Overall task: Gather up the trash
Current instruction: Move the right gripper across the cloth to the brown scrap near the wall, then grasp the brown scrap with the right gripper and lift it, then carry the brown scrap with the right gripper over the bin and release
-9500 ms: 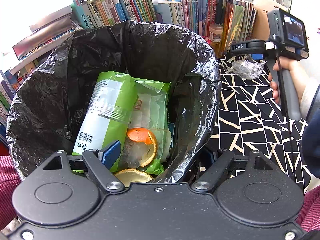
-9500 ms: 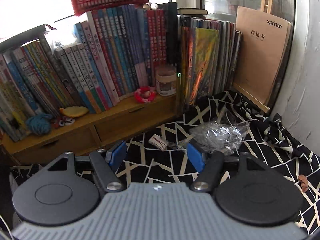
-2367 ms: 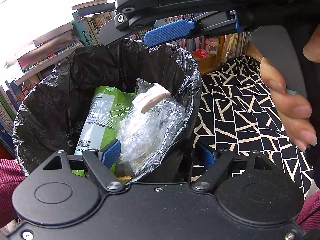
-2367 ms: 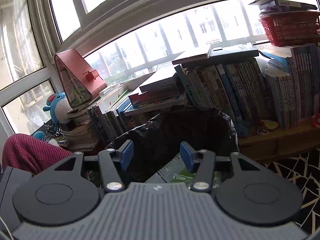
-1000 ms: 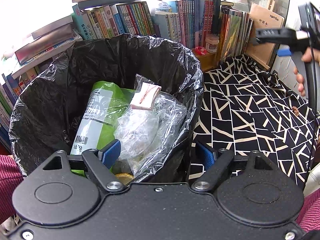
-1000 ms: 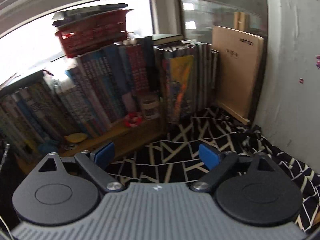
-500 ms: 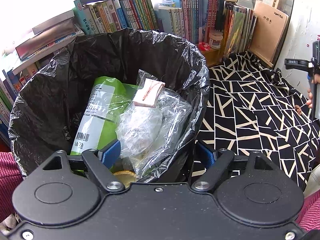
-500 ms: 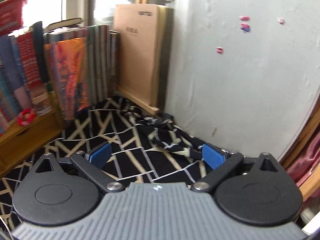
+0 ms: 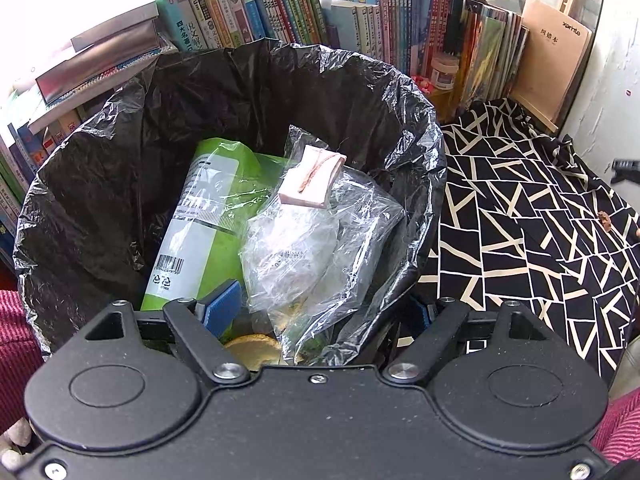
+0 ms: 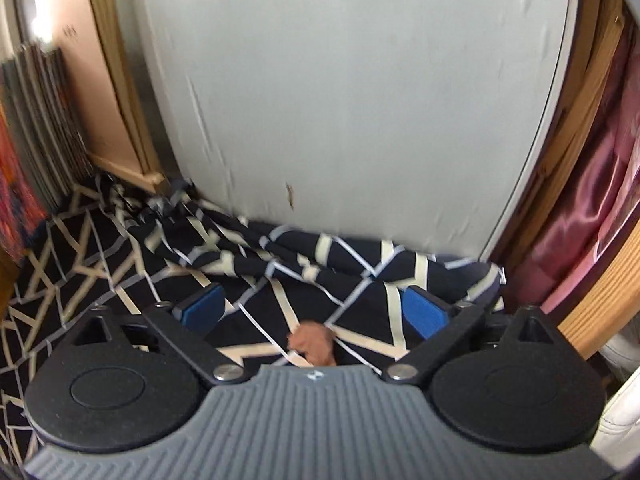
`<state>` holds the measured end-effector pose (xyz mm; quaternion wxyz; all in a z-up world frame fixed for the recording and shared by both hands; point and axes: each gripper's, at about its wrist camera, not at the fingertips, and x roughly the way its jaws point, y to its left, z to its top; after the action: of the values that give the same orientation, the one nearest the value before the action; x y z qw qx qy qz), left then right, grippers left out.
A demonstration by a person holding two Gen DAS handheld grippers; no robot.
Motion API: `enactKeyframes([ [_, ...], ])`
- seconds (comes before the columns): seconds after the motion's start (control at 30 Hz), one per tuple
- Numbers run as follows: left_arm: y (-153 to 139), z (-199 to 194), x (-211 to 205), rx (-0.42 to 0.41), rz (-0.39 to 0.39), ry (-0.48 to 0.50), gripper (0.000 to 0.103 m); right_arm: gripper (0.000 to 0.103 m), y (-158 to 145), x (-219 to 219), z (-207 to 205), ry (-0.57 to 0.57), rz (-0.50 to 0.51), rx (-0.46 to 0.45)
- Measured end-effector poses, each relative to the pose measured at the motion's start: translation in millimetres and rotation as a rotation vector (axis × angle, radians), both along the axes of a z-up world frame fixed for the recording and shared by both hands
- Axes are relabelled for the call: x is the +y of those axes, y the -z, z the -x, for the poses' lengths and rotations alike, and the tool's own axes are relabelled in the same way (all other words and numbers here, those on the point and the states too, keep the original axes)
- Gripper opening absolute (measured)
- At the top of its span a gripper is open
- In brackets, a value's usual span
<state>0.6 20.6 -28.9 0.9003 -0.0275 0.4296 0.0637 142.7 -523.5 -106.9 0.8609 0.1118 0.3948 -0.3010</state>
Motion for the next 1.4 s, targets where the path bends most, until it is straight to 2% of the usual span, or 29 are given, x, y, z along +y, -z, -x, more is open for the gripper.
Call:
enactKeyframes([
  [0.13,-0.5,-0.6,-0.2,0.003,0.001,-0.002,0.081,0.083,28.1,-10.8,-6.2,0.018,-0.057,0.094],
  [0.27,-0.6,-0.6,-1.0,-0.001,-0.007,0.0,0.081,0.082,45.1,-6.1,-15.5,-0.014,-0.058,0.14],
  [0.37,-0.3,-0.8,-1.8,-0.004,-0.013,0.002,0.081,0.074,54.4,-1.3,-24.6,-0.041,-0.059,0.183],
  [0.47,-0.4,-0.3,-1.7,-0.006,-0.015,0.003,0.081,0.058,60.4,-0.5,-30.5,-0.057,-0.054,0.228],
  [0.5,-0.4,-0.1,-1.7,-0.006,-0.015,0.003,0.081,0.039,61.7,0.3,-31.2,-0.059,-0.052,0.239],
  [0.53,-0.4,-0.2,-1.7,-0.006,-0.015,0.003,0.081,0.03,62.2,1.3,-31.1,-0.059,-0.047,0.249],
  [0.73,-0.4,0.3,-1.8,-0.007,-0.016,0.004,0.081,0.024,50.0,10.7,-26.3,-0.07,-0.029,0.221],
  [0.9,-0.3,-0.5,-1.0,-0.007,-0.011,0.004,0.081,0.024,37.1,39.5,-34.4,-0.142,-0.02,0.186],
  [1.17,1.0,0.0,0.4,0.001,-0.003,0.002,0.081,0.023,2.6,128.7,-51.7,-0.388,-0.021,0.132],
  [1.4,1.5,-1.2,3.9,0.006,0.016,0.002,0.081,0.023,-35.0,217.9,-35.2,-0.61,-0.037,0.109],
])
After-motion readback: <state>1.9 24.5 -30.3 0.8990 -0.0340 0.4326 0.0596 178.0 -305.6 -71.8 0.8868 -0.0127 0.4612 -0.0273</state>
